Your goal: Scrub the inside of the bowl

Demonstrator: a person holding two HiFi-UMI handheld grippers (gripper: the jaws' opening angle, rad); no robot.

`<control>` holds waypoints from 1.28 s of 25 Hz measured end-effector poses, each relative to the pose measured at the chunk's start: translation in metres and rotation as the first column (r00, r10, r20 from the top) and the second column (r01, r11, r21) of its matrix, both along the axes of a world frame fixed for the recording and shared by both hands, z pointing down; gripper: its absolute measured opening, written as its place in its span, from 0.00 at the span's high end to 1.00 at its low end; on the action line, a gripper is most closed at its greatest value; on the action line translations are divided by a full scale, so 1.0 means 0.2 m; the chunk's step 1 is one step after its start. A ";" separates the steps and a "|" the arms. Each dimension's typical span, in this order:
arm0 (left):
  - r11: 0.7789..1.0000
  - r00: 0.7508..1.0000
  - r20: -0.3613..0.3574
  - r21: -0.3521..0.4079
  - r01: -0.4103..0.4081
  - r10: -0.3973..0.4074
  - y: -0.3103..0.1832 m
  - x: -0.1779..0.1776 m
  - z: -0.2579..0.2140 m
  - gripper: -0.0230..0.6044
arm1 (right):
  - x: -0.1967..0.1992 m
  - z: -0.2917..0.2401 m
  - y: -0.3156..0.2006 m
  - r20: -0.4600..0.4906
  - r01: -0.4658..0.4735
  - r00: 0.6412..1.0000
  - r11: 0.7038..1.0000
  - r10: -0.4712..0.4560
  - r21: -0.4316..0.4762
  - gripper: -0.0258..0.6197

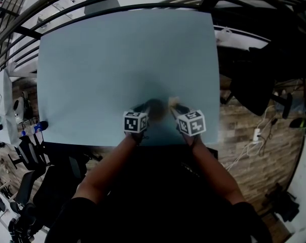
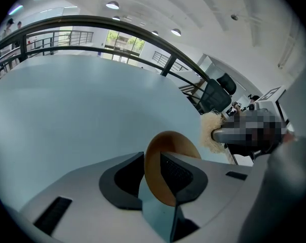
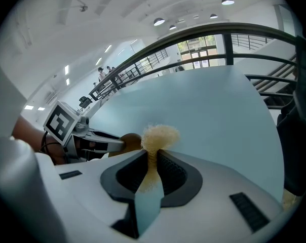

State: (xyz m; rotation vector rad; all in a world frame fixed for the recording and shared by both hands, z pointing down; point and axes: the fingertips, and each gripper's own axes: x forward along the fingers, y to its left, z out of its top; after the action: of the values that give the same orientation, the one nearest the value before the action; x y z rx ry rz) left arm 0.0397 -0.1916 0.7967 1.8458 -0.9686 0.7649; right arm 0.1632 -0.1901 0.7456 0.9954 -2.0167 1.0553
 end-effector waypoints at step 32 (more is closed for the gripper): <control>0.965 0.957 -0.264 0.257 -0.047 0.117 0.23 -0.49 -0.83 0.97 | -0.30 -0.67 0.30 0.062 0.086 0.993 0.964 -0.105 0.250 0.86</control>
State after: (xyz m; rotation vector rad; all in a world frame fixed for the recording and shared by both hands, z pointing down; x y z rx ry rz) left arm -0.0587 -0.1458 0.6299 2.1544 -0.8375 0.4290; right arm 0.1038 -0.1297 0.6116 0.9831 -2.2753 0.8151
